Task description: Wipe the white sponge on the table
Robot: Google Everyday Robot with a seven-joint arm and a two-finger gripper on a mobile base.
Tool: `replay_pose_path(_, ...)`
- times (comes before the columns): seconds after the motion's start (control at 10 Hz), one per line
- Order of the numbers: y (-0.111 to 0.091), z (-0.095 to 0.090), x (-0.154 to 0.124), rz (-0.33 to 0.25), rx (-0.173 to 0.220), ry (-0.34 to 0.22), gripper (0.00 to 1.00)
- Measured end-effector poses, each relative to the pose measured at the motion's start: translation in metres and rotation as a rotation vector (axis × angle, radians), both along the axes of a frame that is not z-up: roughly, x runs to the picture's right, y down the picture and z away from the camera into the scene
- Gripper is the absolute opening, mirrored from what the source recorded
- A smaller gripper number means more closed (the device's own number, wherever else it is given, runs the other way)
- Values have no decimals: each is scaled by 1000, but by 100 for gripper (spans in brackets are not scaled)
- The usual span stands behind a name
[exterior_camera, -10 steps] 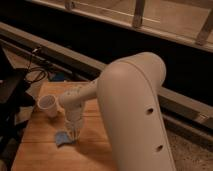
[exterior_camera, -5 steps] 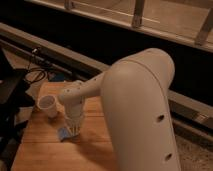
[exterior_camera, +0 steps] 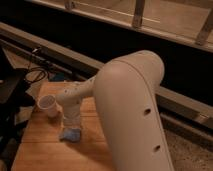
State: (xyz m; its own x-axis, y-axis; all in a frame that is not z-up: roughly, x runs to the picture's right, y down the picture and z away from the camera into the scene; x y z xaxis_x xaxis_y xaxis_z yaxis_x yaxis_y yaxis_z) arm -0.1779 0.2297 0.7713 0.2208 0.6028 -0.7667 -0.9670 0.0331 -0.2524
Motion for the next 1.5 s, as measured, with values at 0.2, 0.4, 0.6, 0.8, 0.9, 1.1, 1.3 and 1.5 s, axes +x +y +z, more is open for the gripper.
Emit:
replay_pose_path(0.2, 0, 8, -1, 6, 0, -8, 80)
replay_pose_path(0.4, 5, 16, -6, 18, -13, -25, 76)
replay_pose_path(0.6, 16, 26, -3, 32, -41, -29, 57)
replay_pose_path(0.8, 22, 30, -6, 46, -55, -32, 37)
replay_pose_path(0.9, 21, 29, -5, 43, -54, -32, 26)
replay_pose_path(1.1, 19, 27, -3, 41, -57, -30, 6)
replay_pose_path(1.3, 20, 24, -2, 35, -53, -32, 0)
replay_pose_path(1.5, 14, 7, -8, 40, -22, -52, 0)
